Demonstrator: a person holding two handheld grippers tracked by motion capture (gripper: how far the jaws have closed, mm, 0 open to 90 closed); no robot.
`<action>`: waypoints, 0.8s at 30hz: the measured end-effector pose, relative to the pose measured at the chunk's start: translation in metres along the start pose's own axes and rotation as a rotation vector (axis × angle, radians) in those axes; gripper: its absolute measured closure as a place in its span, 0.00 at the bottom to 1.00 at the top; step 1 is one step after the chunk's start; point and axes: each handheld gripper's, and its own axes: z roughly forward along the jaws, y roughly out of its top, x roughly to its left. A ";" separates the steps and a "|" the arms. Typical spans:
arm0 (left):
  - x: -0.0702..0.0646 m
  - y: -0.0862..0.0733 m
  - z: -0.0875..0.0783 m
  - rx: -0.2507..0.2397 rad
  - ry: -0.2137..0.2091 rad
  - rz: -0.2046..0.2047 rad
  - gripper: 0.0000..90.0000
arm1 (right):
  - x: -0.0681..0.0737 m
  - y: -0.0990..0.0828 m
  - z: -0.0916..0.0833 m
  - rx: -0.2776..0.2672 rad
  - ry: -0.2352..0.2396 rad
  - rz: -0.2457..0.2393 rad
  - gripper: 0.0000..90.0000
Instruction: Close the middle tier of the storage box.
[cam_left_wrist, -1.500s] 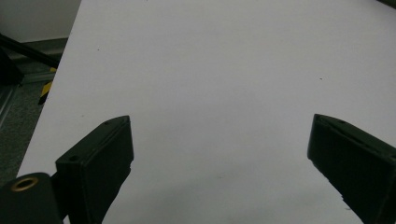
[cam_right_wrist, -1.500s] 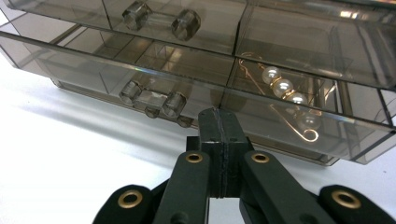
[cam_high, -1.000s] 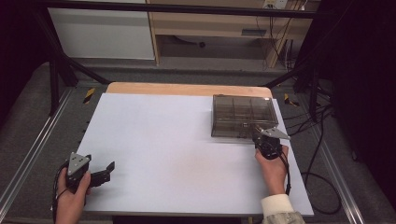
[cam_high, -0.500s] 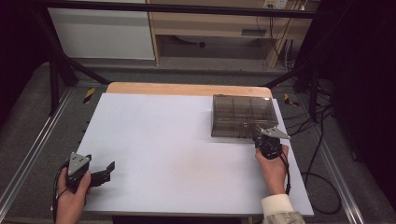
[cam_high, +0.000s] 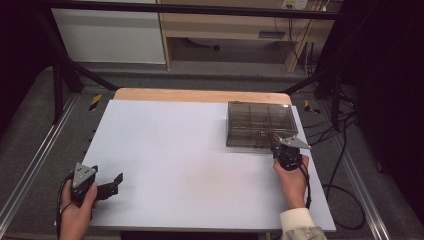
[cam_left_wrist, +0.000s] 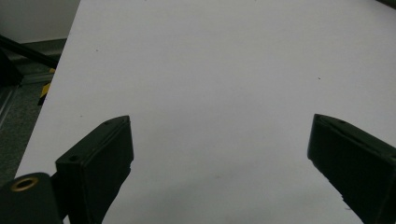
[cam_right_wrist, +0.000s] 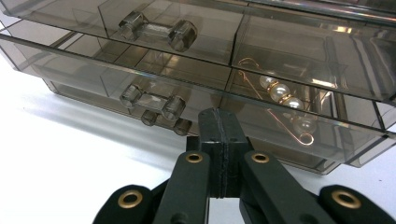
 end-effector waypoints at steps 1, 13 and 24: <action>0.000 0.000 0.000 0.000 0.000 0.000 0.08 | 0.000 0.000 0.000 0.000 0.000 -0.001 1.00; 0.000 0.000 0.000 0.002 0.001 0.000 0.08 | -0.001 0.001 0.002 -0.002 -0.005 0.003 1.00; 0.000 0.000 0.000 0.002 0.001 0.000 0.08 | -0.001 0.003 0.005 -0.007 -0.008 0.003 1.00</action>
